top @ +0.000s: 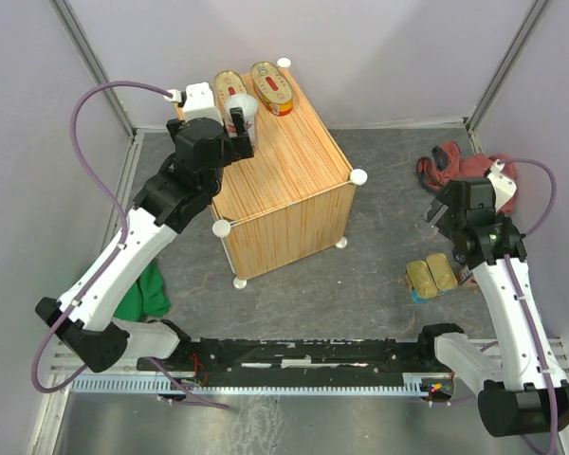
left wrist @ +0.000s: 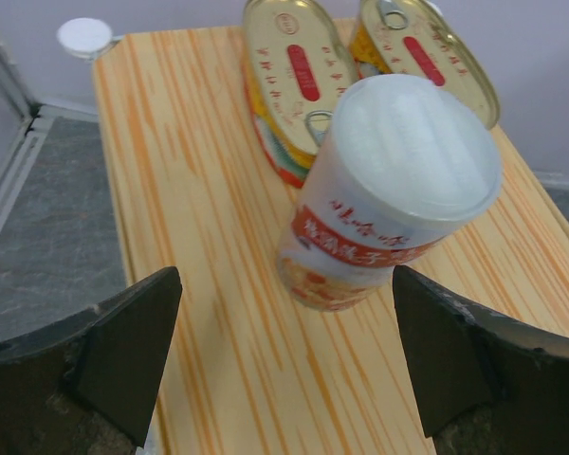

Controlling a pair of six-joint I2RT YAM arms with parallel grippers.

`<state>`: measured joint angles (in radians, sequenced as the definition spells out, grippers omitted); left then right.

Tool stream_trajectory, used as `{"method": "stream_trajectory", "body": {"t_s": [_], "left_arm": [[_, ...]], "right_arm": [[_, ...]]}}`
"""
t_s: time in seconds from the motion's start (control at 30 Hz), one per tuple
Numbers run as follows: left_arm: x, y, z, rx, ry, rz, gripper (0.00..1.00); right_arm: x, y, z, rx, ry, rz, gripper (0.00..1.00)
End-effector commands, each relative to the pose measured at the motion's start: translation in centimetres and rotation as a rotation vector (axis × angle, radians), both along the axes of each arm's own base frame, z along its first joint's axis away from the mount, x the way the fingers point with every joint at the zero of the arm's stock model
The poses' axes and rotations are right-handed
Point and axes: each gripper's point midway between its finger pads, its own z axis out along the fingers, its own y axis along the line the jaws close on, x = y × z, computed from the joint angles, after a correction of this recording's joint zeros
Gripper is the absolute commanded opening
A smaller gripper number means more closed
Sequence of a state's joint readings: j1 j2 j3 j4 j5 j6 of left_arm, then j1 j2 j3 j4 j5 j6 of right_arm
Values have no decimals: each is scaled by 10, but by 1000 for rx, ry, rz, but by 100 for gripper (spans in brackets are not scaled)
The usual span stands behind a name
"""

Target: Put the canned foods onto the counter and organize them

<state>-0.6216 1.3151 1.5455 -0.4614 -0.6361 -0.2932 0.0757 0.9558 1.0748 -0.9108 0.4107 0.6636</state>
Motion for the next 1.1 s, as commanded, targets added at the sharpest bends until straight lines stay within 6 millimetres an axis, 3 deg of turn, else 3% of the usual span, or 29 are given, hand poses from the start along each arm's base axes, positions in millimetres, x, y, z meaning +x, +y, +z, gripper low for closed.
{"method": "stream_trajectory", "body": {"t_s": [0.0,0.33,0.6,0.8,1.07], "left_arm": [[-24,32,12,-62,-11,156,98],[-50,66,-5,-69,-2,280,98],[-50,66,-14,-46,19,279,98],[-59,72,-12,-69,4,278,98],[-57,58,-8,-78,12,196,97]], "right_arm": [[-11,-13,4,0,-26,-117,100],[-28,-18,-4,-18,-43,-149,100],[-26,-15,-14,-22,-5,-136,100],[-28,-16,-13,-46,18,-134,100],[-28,-24,-1,-80,47,-181,99]]}}
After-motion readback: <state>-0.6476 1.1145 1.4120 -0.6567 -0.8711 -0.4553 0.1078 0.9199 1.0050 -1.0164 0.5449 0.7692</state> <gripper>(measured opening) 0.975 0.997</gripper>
